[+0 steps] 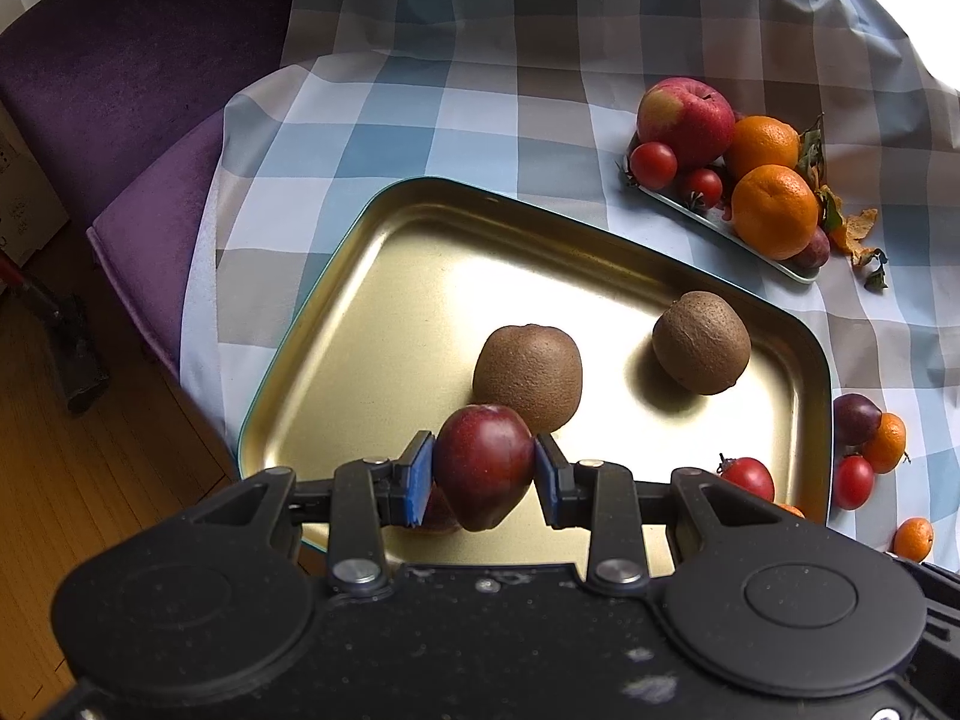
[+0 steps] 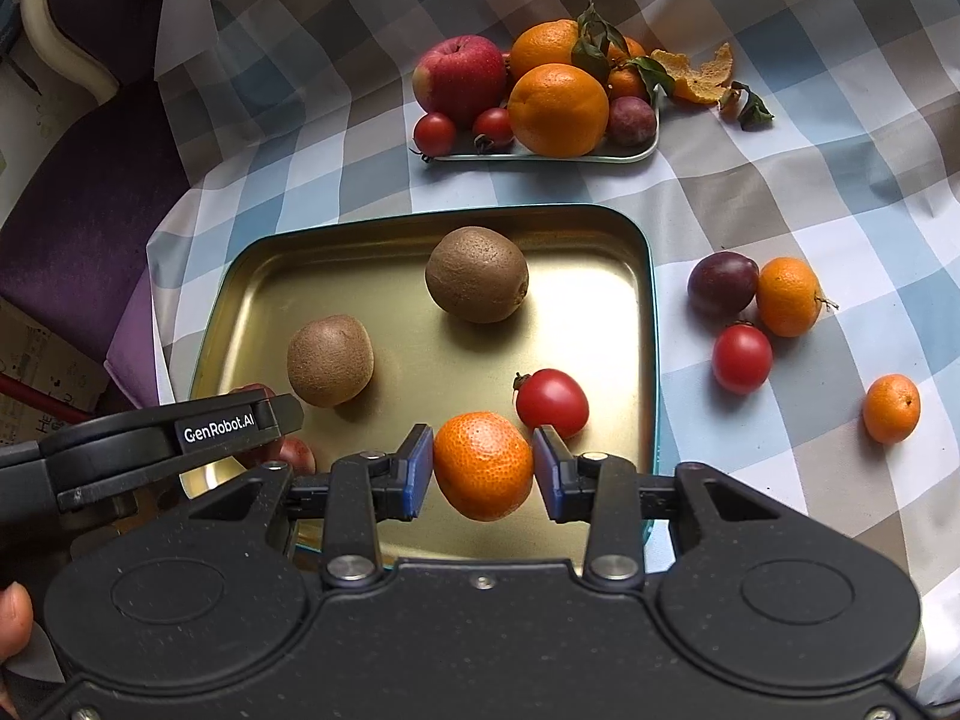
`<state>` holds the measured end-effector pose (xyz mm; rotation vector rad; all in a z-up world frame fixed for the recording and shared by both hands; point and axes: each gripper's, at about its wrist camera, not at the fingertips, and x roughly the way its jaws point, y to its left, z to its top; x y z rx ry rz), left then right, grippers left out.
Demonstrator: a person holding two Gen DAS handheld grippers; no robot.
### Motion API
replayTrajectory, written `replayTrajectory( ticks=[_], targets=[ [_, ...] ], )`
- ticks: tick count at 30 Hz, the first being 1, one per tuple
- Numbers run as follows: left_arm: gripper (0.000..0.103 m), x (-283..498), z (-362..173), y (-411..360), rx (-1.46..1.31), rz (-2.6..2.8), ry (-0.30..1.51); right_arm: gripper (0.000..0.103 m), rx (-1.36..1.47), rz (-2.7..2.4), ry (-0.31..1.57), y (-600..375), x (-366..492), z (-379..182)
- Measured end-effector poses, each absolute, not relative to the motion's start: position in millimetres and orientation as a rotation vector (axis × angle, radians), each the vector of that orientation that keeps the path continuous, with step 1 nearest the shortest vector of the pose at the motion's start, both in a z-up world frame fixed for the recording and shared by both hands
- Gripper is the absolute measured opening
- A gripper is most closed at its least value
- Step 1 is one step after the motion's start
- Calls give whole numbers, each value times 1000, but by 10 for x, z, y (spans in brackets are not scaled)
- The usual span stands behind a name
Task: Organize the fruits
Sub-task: 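Carry the plum in the left gripper and tangerine in the right over the tray, then open both grippers to drop the plum and tangerine into the tray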
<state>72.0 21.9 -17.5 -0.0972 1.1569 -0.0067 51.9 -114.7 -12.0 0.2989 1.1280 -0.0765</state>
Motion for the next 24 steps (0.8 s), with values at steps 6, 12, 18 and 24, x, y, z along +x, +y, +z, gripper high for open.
replayTrajectory(
  ticks=[6, 12, 18, 24],
  targets=[
    [34, 728, -185, 280, -96, -4, 1160, 46, 283, -73, 1141, -1068, 555, -164],
    [34, 728, -187, 289, -95, -9, 1161, 46, 260, -83, 1146, -1025, 564, -188],
    [34, 723, -183, 260, -94, -23, 1160, 46, 253, -96, 1138, -1051, 560, -156],
    [34, 697, -175, 162, -64, -66, 1156, 46, 276, -118, 1133, -1144, 577, -121]
  ],
)
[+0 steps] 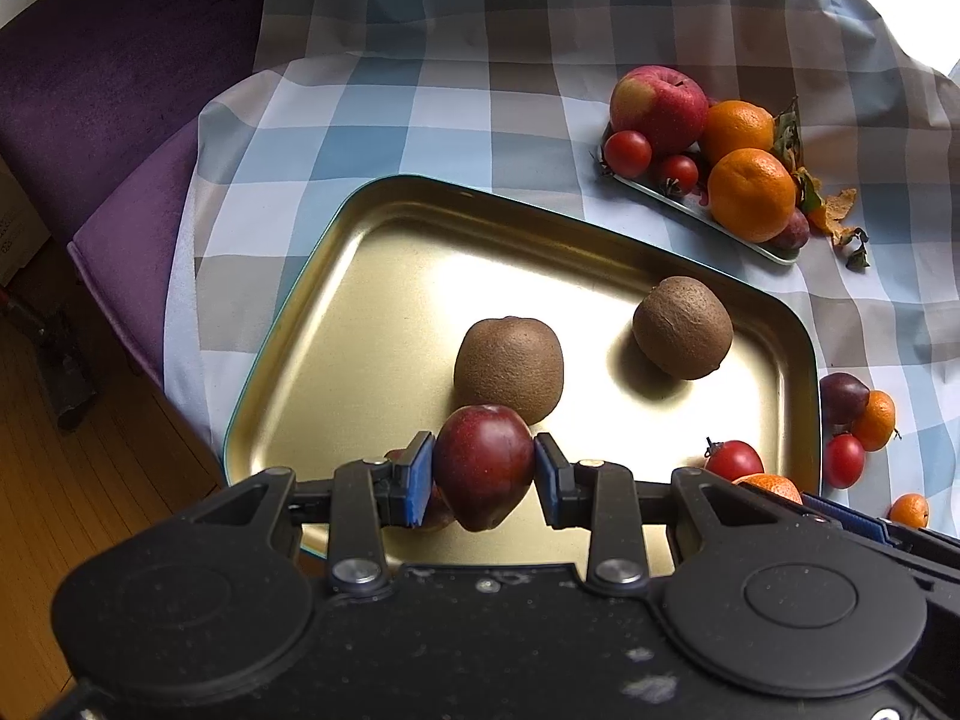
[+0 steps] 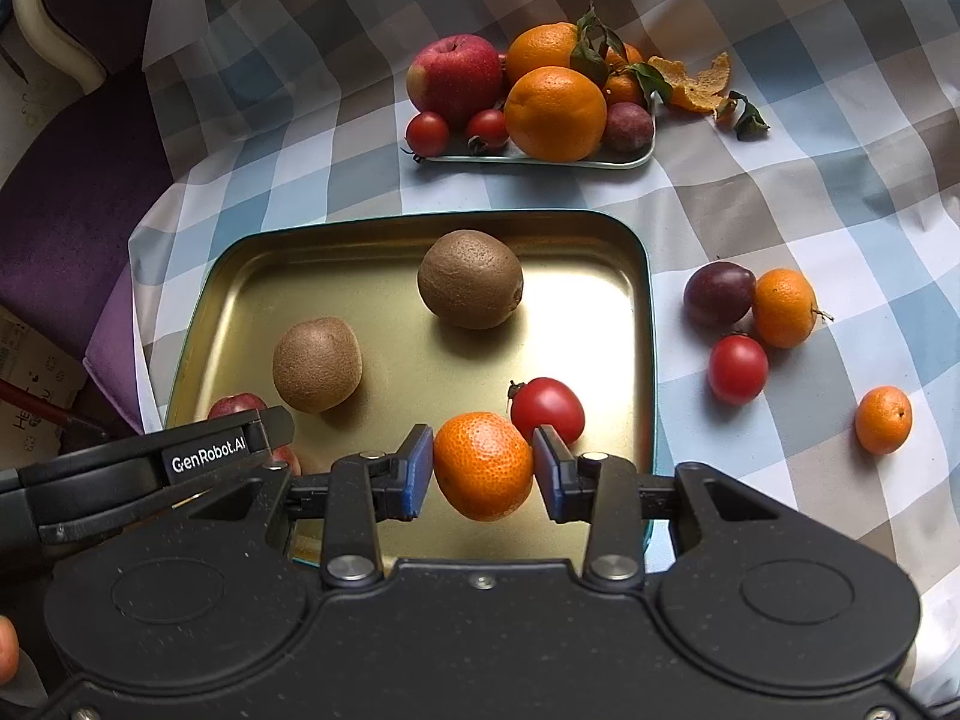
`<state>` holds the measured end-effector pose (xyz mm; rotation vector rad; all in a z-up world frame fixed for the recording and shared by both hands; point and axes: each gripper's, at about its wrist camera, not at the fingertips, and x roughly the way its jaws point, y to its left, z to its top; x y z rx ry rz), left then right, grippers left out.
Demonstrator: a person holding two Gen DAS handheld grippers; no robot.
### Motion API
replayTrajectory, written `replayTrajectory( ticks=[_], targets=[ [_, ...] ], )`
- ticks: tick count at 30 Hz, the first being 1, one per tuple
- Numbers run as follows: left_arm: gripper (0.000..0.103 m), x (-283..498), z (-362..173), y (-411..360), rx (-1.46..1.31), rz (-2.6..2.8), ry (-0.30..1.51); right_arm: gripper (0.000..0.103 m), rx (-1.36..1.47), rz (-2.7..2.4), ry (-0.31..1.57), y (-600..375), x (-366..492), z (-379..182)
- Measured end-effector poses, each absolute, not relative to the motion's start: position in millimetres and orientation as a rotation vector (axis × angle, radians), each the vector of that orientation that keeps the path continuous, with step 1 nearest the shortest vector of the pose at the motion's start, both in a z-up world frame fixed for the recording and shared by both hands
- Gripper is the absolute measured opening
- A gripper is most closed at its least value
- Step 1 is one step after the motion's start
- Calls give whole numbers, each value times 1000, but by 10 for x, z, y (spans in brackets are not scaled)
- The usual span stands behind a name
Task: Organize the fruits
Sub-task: 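Open both grippers to drop the plum and tangerine into the tray, then move the right gripper to another tangerine on the cloth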
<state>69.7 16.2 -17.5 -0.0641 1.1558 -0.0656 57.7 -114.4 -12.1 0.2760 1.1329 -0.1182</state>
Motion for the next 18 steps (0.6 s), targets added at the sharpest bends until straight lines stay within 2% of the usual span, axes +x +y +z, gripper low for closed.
replayTrajectory(
  ticks=[18],
  targets=[
    [38, 726, -161, 288, -101, 7, 1155, 45, 272, -118, 1121, -1141, 564, -72]
  ],
)
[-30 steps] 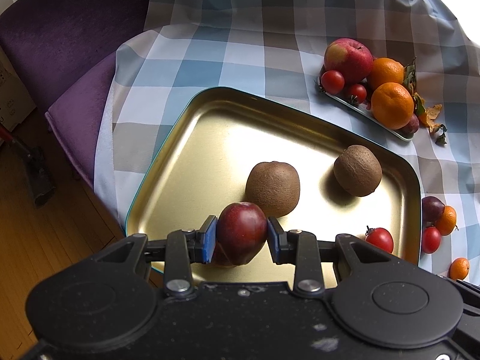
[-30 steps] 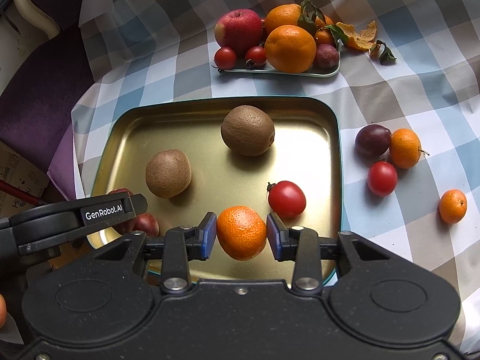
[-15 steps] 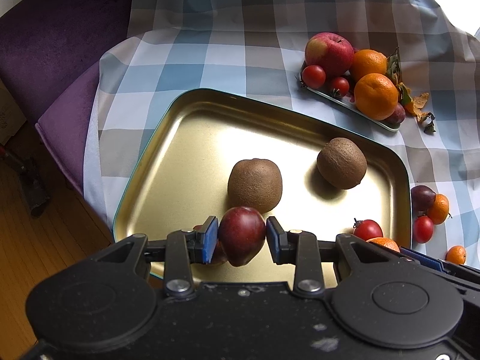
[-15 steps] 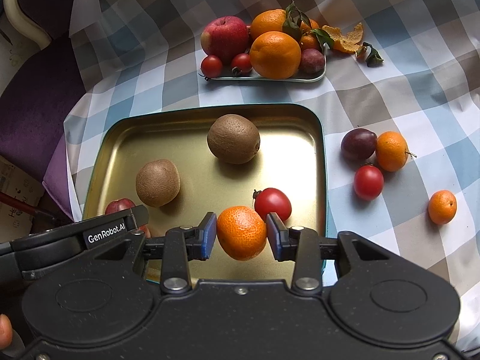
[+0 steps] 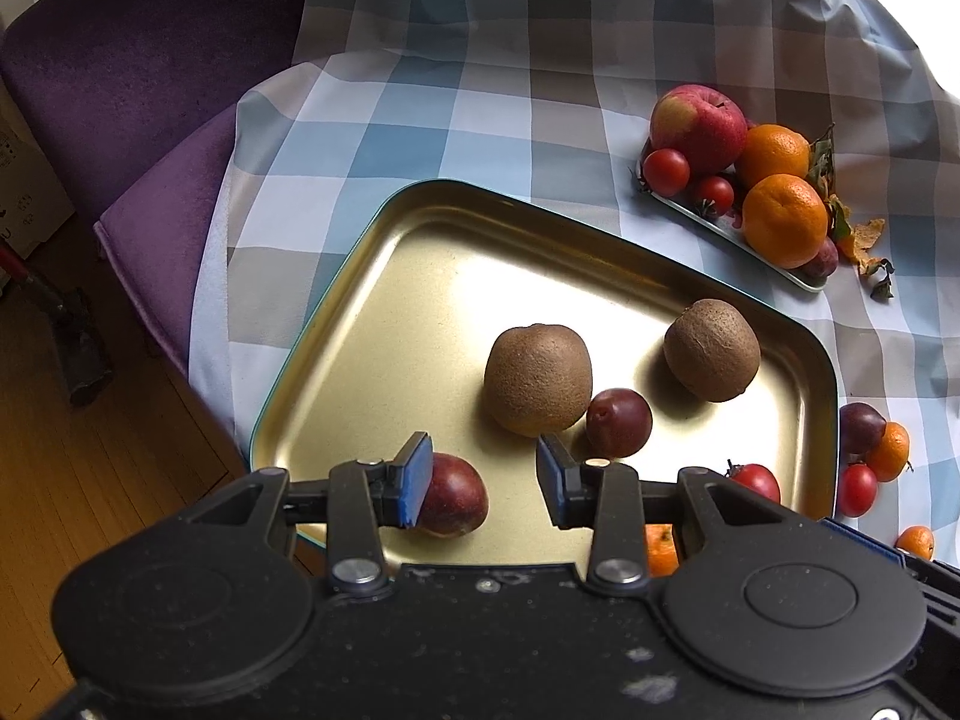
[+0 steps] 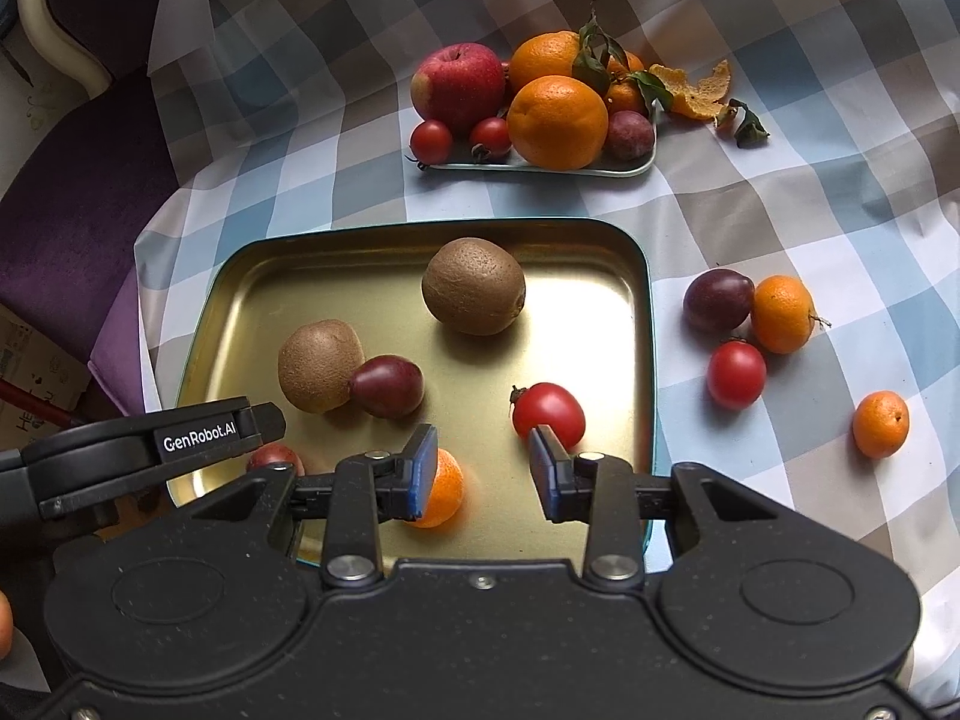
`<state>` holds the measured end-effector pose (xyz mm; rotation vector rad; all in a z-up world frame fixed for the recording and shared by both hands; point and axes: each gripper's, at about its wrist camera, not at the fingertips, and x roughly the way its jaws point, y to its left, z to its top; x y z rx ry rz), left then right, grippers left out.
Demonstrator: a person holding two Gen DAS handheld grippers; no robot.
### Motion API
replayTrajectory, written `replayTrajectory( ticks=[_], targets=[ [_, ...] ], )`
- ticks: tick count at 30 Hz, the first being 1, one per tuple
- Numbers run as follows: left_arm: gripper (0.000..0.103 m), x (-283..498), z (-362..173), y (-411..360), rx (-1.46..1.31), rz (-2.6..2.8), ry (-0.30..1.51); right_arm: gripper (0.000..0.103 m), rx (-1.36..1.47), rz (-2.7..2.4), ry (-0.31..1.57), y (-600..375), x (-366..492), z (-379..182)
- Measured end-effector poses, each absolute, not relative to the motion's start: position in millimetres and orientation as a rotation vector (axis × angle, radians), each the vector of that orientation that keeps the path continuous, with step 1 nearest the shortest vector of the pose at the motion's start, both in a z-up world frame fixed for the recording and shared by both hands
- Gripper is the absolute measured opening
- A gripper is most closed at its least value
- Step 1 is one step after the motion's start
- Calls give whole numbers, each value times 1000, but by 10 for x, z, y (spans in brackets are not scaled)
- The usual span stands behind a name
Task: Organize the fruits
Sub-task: 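Move the right gripper to another tangerine on the cloth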
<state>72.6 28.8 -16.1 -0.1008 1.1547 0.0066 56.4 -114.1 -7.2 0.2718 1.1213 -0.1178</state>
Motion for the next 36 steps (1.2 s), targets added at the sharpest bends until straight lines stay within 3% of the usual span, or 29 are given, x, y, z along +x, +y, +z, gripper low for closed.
replayTrajectory(
  ticks=[17, 36],
  targets=[
    [38, 713, -140, -33, -39, -4, 1142, 45, 286, -182, 1130, -1388, 430, -47],
    [38, 639, -59, -1095, 27, -164, 1102, 45, 381, -467, 1116, -2535, 21, -20]
  ],
)
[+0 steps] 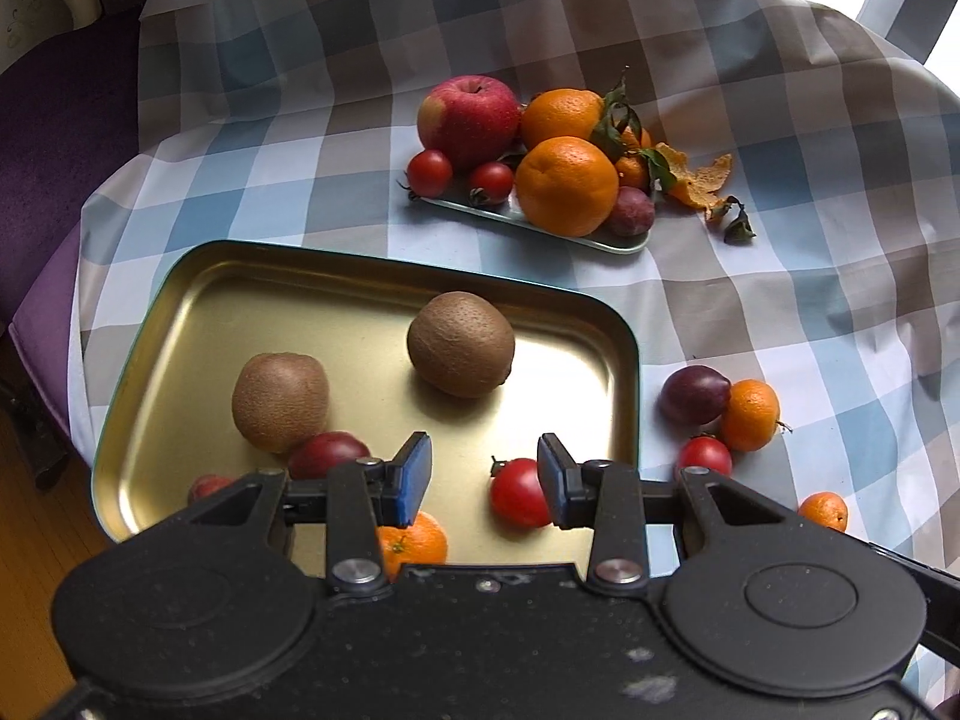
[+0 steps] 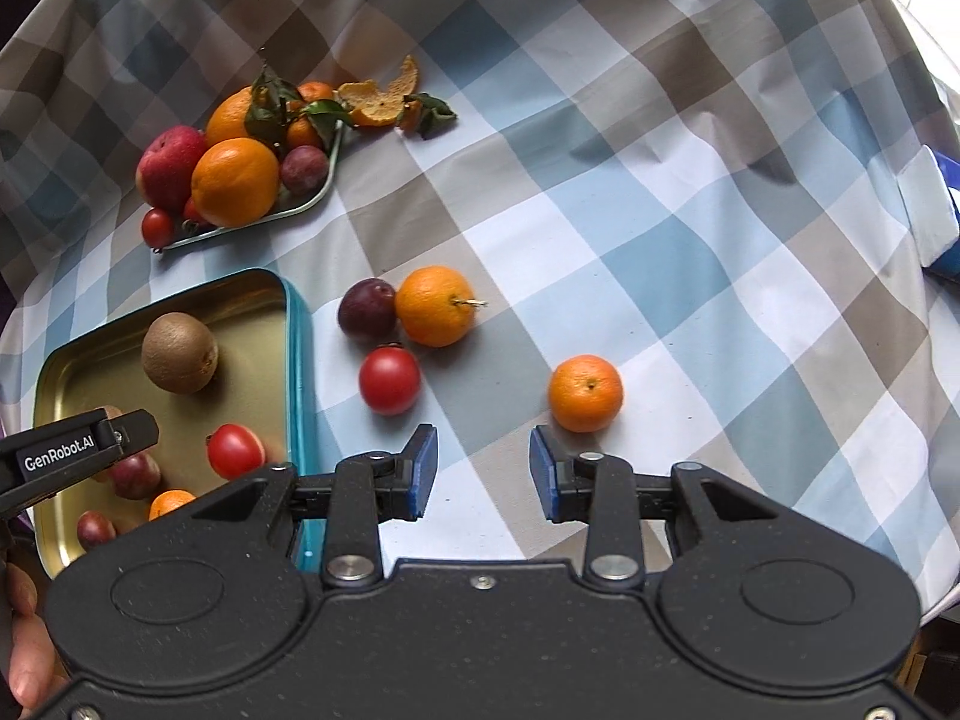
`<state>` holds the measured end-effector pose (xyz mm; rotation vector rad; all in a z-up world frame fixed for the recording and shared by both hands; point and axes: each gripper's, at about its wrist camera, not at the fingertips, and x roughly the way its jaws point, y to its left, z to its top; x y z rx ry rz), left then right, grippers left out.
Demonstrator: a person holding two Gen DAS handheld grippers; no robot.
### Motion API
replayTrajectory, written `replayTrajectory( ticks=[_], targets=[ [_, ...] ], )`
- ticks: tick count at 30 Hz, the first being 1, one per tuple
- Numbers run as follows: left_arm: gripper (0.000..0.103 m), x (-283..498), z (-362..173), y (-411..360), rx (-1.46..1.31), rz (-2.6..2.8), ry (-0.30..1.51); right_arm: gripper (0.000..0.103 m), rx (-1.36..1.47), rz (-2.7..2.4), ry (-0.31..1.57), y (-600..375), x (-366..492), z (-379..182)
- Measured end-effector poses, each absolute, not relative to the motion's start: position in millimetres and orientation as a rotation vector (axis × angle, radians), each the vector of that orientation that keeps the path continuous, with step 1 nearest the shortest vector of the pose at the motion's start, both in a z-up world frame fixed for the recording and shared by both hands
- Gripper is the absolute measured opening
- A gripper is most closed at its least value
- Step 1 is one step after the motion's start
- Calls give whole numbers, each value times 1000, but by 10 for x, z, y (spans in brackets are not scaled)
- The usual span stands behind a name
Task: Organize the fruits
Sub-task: 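Move the right gripper to another tangerine on the cloth, then close the right gripper on the tangerine and lift it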
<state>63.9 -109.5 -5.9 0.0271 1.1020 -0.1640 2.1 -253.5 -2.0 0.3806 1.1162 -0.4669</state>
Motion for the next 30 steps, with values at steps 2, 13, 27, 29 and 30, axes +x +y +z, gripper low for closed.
replayTrajectory(
  ticks=[2, 13, 27, 29, 30],
  targets=[
    [38, 630, -77, -1204, 35, -179, 1106, 45, 389, -490, 1111, -2651, -9, -6],
    [39, 492, -45, -1556, 82, -221, 1082, 45, 450, -550, 1102, -3111, -61, -73],
    [39, 533, -74, -1698, 19, -226, 1079, 45, 478, -511, 1150, -3206, 101, -339],
    [39, 538, -81, -1706, 24, -224, 1077, 45, 491, -503, 1136, -3217, 106, -371],
    [39, 544, -85, -1706, 24, -223, 1080, 45, 495, -504, 1130, -3216, 107, -375]
  ],
)
